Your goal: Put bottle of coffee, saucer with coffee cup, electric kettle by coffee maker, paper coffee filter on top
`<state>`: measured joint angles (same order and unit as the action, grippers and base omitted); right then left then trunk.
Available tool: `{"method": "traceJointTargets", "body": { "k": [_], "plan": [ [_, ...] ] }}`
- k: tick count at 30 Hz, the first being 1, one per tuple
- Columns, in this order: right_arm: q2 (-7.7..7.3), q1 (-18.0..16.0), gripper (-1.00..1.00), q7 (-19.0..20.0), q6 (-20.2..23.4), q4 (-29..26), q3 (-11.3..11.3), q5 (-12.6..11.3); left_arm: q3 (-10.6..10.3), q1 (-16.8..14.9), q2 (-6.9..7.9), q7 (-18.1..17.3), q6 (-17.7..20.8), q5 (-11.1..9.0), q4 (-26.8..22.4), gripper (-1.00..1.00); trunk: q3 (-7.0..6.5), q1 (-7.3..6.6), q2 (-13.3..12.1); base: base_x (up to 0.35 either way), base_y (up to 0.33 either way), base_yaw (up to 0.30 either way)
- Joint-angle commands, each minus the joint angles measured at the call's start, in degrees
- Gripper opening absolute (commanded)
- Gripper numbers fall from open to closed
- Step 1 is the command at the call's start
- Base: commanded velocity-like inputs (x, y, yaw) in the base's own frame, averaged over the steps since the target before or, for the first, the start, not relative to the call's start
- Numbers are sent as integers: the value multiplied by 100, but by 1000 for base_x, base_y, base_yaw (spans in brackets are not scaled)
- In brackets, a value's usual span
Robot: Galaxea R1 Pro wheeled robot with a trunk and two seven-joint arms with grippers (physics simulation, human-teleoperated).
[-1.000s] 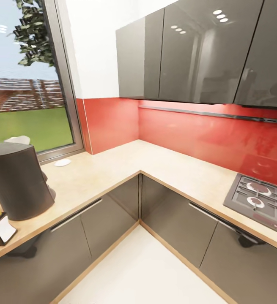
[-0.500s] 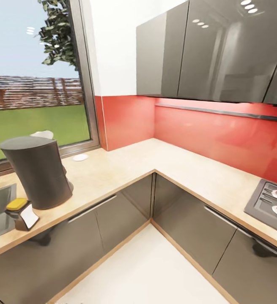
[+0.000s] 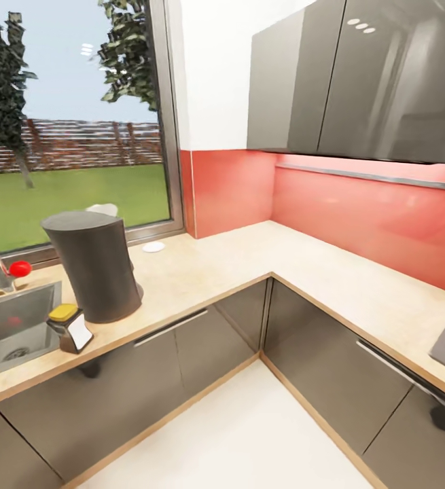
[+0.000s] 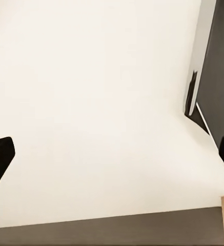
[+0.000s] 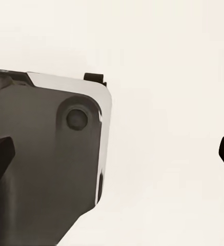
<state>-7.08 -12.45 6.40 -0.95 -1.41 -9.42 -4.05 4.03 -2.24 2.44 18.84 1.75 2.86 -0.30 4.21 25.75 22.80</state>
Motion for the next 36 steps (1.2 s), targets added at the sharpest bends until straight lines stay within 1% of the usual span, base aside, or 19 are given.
{"method": "traceJointTargets", "body": {
  "k": [1,6,21,26,28,30,32,33,34,35,36],
  "plan": [
    [0,-3,100,19,-10,1,-43,-43,42,-5,-3,14,18,31,-4,100,18,3,12,0,0,241],
    [4,-3,100,12,-10,1,-51,-44,45,-5,-13,14,11,29,-5,100,42,3,12,36,0,244],
    [4,-3,100,1,-18,1,-51,-49,54,-4,-45,33,-6,22,-5,100,114,3,12,133,0,245],
    [4,-3,100,-1,-19,1,-51,-49,54,-5,-56,-39,-12,22,-4,100,138,3,12,43,-93,245],
    [4,-3,100,-3,-19,1,-51,-49,54,-1,-34,-230,-22,22,-1,100,148,3,12,5,-24,245],
    [4,-3,100,-5,-19,1,-51,-51,54,25,5,-671,-36,22,2,100,157,3,12,2,-10,245],
    [4,-3,100,-5,-19,1,-51,-51,53,130,35,-1235,-83,22,-2,100,167,3,12,1,-4,245],
    [4,-3,100,-4,-19,1,-51,-51,53,160,42,-1356,-110,23,-4,100,171,3,12,1,-2,245],
    [4,-3,100,-4,-19,1,-51,-51,54,224,71,-1609,-228,27,-5,100,176,3,12,0,-1,245],
    [4,-3,100,-2,-19,1,-51,-52,54,262,111,-1739,-362,29,-2,100,181,3,12,0,-1,245],
    [4,-3,100,-2,-22,1,-51,-52,54,276,140,-1796,-421,29,-3,100,186,3,12,0,0,245]
  ]
}}
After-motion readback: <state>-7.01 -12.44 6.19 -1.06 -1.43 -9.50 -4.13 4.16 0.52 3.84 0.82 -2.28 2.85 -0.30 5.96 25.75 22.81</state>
